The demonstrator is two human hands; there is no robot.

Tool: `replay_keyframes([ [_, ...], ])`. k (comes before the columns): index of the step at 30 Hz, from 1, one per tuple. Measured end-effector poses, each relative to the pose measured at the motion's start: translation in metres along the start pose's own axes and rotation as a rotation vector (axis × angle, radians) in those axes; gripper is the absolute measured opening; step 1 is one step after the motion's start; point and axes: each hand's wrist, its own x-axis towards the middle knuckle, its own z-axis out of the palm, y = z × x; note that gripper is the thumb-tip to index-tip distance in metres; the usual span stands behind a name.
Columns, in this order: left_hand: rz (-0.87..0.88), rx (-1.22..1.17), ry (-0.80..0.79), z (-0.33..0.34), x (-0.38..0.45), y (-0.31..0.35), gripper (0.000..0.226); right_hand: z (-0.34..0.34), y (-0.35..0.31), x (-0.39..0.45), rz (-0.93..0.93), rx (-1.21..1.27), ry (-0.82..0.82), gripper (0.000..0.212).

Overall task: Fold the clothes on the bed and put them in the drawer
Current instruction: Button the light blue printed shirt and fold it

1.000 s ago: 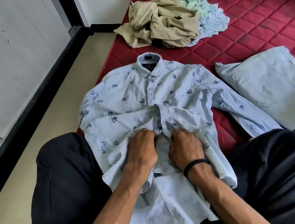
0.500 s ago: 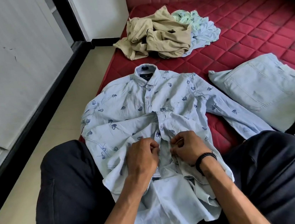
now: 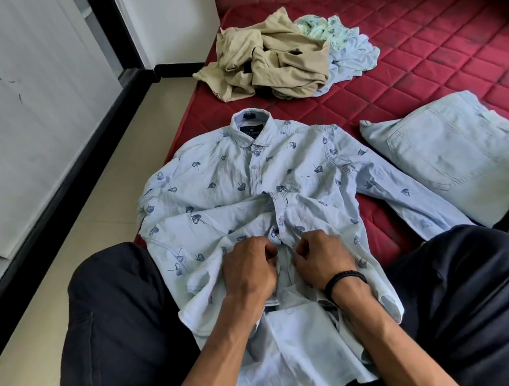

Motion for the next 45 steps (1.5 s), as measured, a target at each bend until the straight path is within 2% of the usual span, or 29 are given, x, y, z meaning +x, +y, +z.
replay_keyframes([
  [4,-0.033,-0.075,-0.015,0.0,0.002,-0.002,0.013,0.0,0.004,0.004,0.009,0.073,0.001,0.004],
  [9,-0.07,-0.188,0.028,-0.003,-0.003,-0.002,0.008,-0.016,0.009,0.004,0.057,0.407,-0.139,0.012],
  [14,-0.131,-0.504,0.02,-0.008,-0.006,0.008,0.007,-0.022,0.009,0.002,0.148,0.736,-0.266,0.013],
  [19,-0.167,-0.652,0.01,-0.005,-0.007,0.009,0.011,-0.015,0.008,0.002,0.128,0.723,-0.244,0.011],
  [24,-0.18,-0.654,0.031,0.0,-0.006,0.007,0.012,-0.01,0.006,0.002,0.012,0.632,-0.189,0.008],
  [31,-0.187,-0.674,0.02,0.003,-0.007,0.012,0.014,0.002,0.01,0.008,-0.044,0.46,-0.103,0.014],
  [38,-0.226,-0.691,0.046,0.0,-0.005,0.012,0.011,0.0,0.01,0.01,0.038,0.709,-0.151,0.006],
  [45,-0.277,-0.707,0.064,-0.003,-0.005,0.01,0.01,-0.006,0.006,0.003,0.147,0.958,-0.255,0.012],
])
